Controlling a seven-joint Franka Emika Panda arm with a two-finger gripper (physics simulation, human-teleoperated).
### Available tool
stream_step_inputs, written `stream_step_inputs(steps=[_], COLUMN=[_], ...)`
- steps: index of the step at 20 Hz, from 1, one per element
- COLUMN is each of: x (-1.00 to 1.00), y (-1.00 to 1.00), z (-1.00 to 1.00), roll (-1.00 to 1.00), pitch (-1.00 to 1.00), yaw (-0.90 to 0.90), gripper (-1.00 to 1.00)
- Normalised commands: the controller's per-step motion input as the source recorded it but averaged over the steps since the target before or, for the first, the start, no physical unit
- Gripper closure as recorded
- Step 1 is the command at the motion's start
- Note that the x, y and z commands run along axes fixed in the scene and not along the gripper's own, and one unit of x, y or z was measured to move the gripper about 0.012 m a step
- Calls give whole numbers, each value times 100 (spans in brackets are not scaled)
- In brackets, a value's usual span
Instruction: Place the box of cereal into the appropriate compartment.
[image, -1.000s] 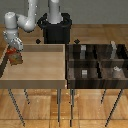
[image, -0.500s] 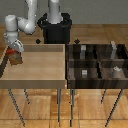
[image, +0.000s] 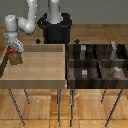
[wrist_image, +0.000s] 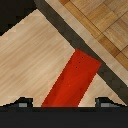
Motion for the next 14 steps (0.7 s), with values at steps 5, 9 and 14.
stream_step_inputs(steps=[5, 9, 14], x=[0, 0, 0], y=[0, 0, 0], z=[0, 0, 40], roll=[0, 0, 0], pitch=[0, 0, 0], yaw=[0, 0, 0], gripper=[100, 100, 100])
